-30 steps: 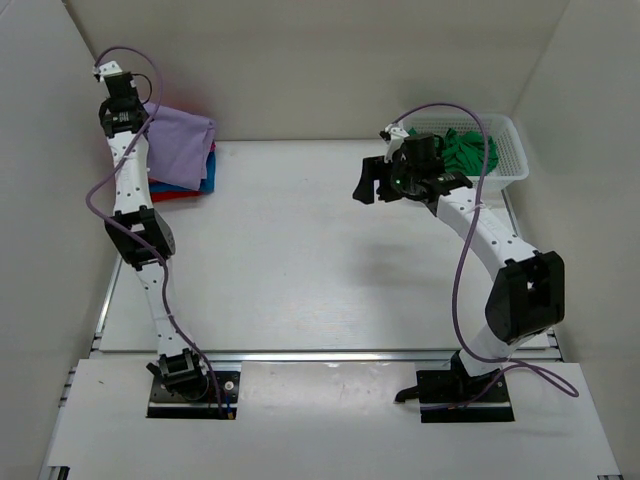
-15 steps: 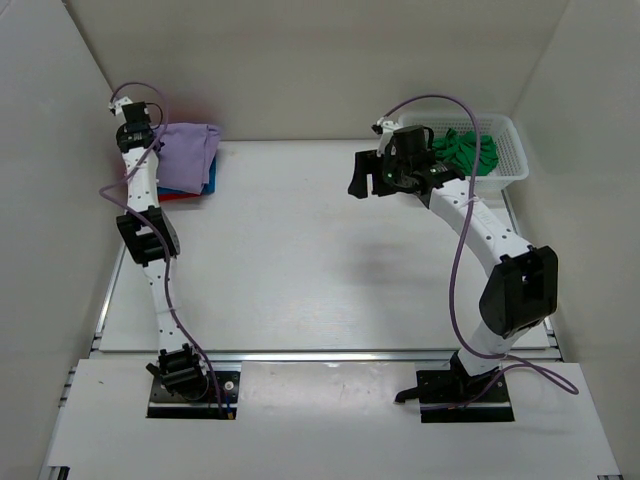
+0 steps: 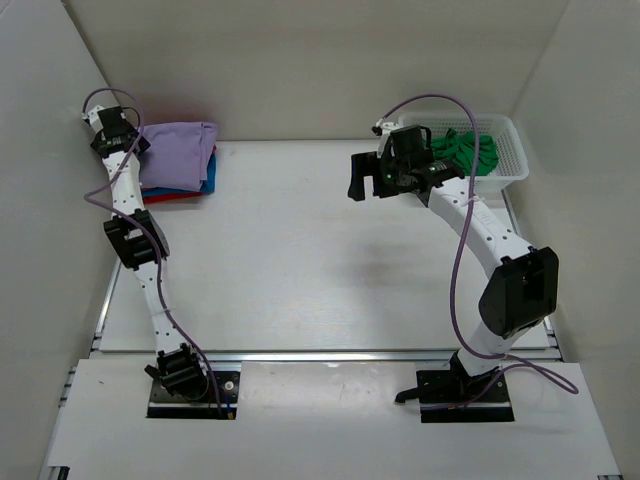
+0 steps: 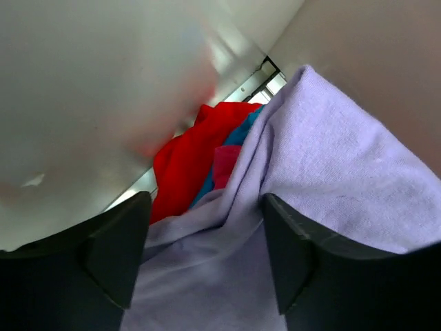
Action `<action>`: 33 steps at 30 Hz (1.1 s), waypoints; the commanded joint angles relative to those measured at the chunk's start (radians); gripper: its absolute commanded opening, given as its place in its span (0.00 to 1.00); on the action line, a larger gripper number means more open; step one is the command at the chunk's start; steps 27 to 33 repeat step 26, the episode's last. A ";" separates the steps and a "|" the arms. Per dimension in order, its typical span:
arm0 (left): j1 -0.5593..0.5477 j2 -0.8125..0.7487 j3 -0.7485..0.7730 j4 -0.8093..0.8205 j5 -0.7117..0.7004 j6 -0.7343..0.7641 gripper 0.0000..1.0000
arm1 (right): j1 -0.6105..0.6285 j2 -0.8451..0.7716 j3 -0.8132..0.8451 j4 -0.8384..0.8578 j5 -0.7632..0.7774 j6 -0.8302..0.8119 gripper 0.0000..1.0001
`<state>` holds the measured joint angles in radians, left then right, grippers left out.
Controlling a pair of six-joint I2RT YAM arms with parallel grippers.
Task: Fold and stack the t-shirts
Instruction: Put the neatly folded tshirt into the corner of the board with the left arm
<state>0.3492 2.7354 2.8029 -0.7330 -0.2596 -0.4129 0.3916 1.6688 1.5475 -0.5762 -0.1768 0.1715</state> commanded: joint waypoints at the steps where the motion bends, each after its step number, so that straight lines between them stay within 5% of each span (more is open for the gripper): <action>1: -0.021 -0.113 0.035 0.020 0.037 0.003 0.79 | -0.014 -0.030 0.053 -0.005 0.060 -0.018 0.99; 7: -0.079 -0.333 0.030 -0.032 0.123 0.022 0.99 | -0.137 -0.099 -0.012 -0.071 0.068 -0.010 0.99; 15: -0.171 -0.706 -0.328 -0.241 0.253 0.184 0.99 | -0.223 -0.115 -0.128 -0.240 0.094 -0.035 0.99; 17: -0.190 -0.791 -0.431 -0.299 0.240 0.218 0.93 | -0.205 -0.155 -0.173 -0.244 0.103 -0.020 0.99; 21: -0.150 -0.978 -0.797 -0.267 0.252 0.197 0.48 | -0.165 -0.234 -0.248 -0.208 0.112 -0.015 0.99; 22: -0.136 -1.000 -0.850 -0.244 0.314 0.206 0.96 | -0.160 -0.254 -0.254 -0.199 0.099 -0.017 0.99; 26: -0.144 -1.134 -1.088 -0.184 0.445 0.264 0.98 | -0.166 -0.274 -0.279 -0.226 0.072 -0.013 0.99; 33: -0.144 -1.134 -1.088 -0.184 0.445 0.264 0.98 | -0.166 -0.274 -0.279 -0.226 0.072 -0.013 0.99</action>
